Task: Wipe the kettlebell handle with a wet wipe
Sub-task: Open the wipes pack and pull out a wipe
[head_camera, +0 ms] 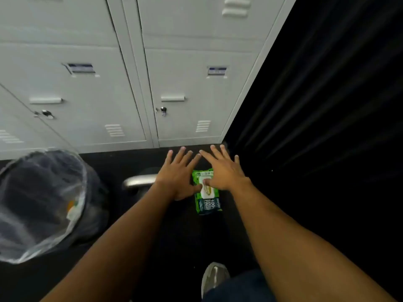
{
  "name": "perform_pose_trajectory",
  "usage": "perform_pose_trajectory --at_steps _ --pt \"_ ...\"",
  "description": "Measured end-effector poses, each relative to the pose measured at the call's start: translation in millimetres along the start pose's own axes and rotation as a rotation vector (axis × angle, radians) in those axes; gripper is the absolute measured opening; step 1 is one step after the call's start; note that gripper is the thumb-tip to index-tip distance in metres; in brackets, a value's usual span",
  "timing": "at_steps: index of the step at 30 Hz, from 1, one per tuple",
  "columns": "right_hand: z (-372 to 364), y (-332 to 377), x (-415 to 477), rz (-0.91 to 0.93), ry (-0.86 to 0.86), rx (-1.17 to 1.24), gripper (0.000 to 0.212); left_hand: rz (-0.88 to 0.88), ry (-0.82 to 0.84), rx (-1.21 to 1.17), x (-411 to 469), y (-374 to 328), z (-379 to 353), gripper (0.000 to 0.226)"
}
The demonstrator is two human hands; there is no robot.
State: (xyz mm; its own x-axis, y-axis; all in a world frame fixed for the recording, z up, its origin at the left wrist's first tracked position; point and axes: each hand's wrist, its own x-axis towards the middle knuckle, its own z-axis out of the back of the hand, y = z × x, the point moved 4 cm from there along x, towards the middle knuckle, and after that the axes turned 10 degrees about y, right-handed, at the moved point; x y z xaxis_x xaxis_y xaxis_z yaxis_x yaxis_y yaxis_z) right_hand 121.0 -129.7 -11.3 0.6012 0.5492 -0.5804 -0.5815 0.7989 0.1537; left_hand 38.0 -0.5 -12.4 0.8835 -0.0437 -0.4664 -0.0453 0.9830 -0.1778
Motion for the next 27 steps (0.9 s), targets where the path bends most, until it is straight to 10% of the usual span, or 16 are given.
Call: perform_pose_trajectory --at_steps 7,14,27 --pt "-96.5 -36.1 65.0 -0.084 0.046 0.103 0.102 -0.005 0.062 0.047 70.7 -30.5 -105.8 0.096" --pt "-153.7 -37.8 99.2 -0.131 -0.016 0.199 0.052 0.096 0.161 -0.194 98.8 -29.5 -188.3 0.094" --pt "-176.5 -43.4 108.0 -0.181 -0.209 0.356 0.046 0.117 0.151 -0.267 109.8 -27.0 -214.2 0.110"
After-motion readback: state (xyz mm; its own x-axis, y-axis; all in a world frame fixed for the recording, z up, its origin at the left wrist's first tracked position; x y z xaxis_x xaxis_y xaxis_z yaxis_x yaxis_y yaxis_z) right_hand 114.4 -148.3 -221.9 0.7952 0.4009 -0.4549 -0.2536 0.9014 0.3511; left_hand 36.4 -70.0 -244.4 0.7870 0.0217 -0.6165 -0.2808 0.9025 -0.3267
